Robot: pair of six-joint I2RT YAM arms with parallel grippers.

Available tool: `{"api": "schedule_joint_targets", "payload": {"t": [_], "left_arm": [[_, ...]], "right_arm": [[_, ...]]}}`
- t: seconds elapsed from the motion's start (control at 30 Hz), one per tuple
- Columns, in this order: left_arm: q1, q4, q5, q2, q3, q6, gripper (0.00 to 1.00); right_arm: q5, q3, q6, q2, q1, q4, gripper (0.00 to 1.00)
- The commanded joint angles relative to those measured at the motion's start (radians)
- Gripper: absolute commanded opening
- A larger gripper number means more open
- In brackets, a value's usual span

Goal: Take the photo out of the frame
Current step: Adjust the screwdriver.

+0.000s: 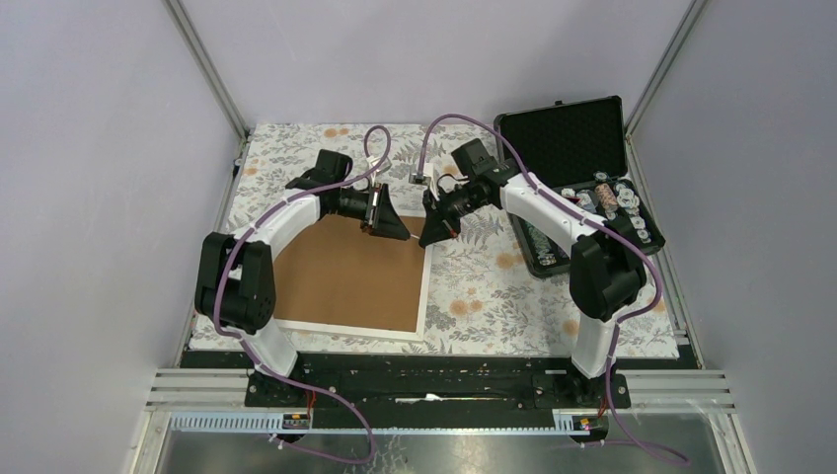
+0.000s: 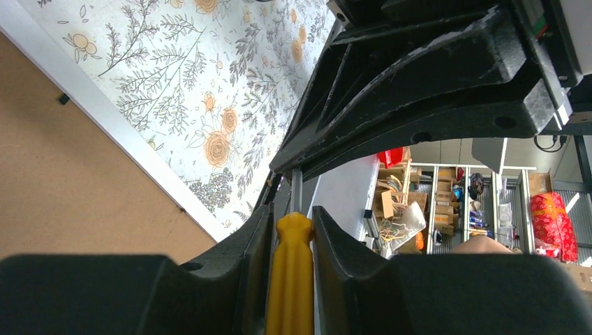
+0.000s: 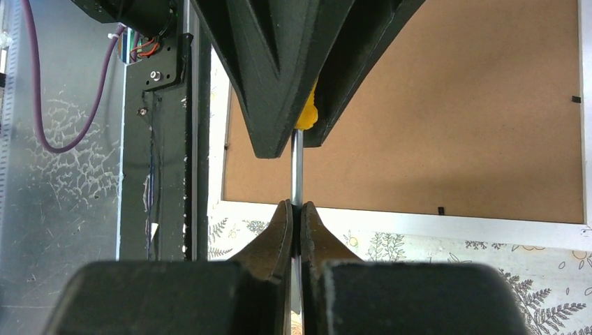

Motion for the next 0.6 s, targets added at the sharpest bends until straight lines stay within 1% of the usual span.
{"api": "schedule_joint_targets", "payload": {"t": [0.0,0.07,0.1,0.13,0.17,0.2,0.27,0.3,0.37,0.4,0.43,0.5,0.57], "left_arm": [[-0.013,0.076,0.032,-0.044,-0.015,-0.018,0.28],[-0.013,0.075,0.031,-0.045,-0.021,-0.018,0.19],[-0.012,0.076,0.029,-0.047,-0.024,-0.018,0.12],[-0.008,0.076,0.023,-0.048,-0.028,-0.02,0.05],[-0.001,0.078,0.015,-0.051,-0.033,-0.026,0.0],[0.013,0.087,0.003,-0.055,-0.04,-0.038,0.0],[0.05,0.128,-0.03,-0.063,-0.067,-0.074,0.0],[0.074,0.144,-0.047,-0.063,-0.078,-0.088,0.0],[0.112,0.149,-0.069,-0.043,-0.083,-0.091,0.0],[0.127,0.145,-0.077,-0.023,-0.078,-0.087,0.0],[0.14,0.122,-0.085,0.001,-0.062,-0.072,0.0],[0.159,0.062,-0.082,0.062,-0.013,-0.012,0.0],[0.169,-0.003,-0.14,0.123,0.042,0.045,0.0]], "right_arm": [[-0.056,0.025,-0.029,-0.018,0.027,-0.009,0.0],[-0.052,0.029,-0.028,-0.014,0.027,-0.008,0.0],[-0.048,0.03,-0.029,-0.015,0.028,-0.008,0.0],[-0.04,0.031,-0.022,-0.013,0.028,-0.006,0.03],[-0.027,0.033,-0.008,-0.011,0.026,-0.002,0.12],[-0.008,0.034,0.015,-0.011,0.024,0.006,0.25],[0.024,0.021,0.096,-0.01,0.007,0.05,0.49],[0.033,0.004,0.157,-0.01,-0.011,0.092,0.57],[0.038,-0.04,0.313,0.0,-0.062,0.193,0.68],[0.04,-0.054,0.389,0.01,-0.087,0.231,0.72],[0.045,-0.063,0.458,0.026,-0.112,0.261,0.73],[0.051,-0.071,0.581,0.066,-0.155,0.301,0.74],[0.077,-0.091,0.67,0.103,-0.186,0.331,0.73]]}}
